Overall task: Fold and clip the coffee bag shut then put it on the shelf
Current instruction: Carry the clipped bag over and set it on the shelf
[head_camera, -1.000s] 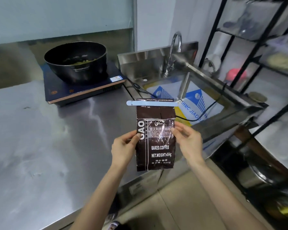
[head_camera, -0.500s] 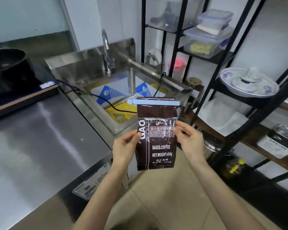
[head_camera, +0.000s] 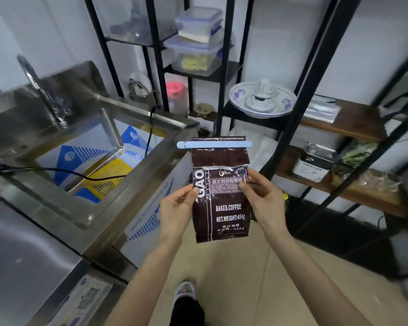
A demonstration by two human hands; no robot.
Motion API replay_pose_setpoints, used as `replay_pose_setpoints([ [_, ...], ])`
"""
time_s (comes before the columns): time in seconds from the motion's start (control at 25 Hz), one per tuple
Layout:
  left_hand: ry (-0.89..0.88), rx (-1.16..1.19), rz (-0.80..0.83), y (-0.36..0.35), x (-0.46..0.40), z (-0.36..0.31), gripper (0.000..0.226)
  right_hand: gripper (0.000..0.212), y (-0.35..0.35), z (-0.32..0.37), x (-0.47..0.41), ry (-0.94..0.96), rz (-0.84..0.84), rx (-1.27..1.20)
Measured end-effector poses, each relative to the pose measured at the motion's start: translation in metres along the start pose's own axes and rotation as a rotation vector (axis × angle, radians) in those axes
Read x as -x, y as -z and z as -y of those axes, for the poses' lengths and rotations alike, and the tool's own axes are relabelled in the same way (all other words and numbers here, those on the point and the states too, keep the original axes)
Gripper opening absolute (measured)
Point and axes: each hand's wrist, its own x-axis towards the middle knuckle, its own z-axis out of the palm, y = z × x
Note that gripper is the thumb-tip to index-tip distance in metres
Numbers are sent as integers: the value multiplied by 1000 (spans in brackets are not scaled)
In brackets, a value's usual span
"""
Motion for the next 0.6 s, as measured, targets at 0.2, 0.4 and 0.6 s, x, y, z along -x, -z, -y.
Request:
replay_pose_setpoints([
  [0.2, -2, -22, 163, -44, -30, 1, 24, 36, 28, -12, -28, -31, -98, -2],
  [0.4, 13, -47, 278, -87, -79, -7, 28, 38, 46, -17, -74, -75, -220, -5],
  [0.6, 16, -106, 354, -128, -136, -13, 29, 36, 57, -18, -125, -98, -334, -7],
])
